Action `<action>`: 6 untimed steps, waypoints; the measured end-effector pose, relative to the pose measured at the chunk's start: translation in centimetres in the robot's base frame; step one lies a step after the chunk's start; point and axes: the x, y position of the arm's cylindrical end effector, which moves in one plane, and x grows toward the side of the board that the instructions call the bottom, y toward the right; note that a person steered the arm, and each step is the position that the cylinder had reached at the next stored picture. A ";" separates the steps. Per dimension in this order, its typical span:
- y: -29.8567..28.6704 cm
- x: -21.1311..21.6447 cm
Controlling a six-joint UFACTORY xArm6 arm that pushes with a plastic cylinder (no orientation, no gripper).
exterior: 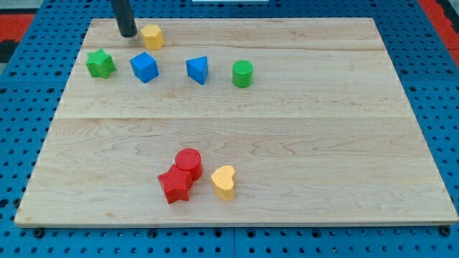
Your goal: Push the yellow hexagon closer to the green circle
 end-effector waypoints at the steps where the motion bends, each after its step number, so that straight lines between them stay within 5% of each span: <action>1: 7.2 1.7; 3: -1.9 -0.2; 5: 7.8 -3.6; 6: 14.9 -0.8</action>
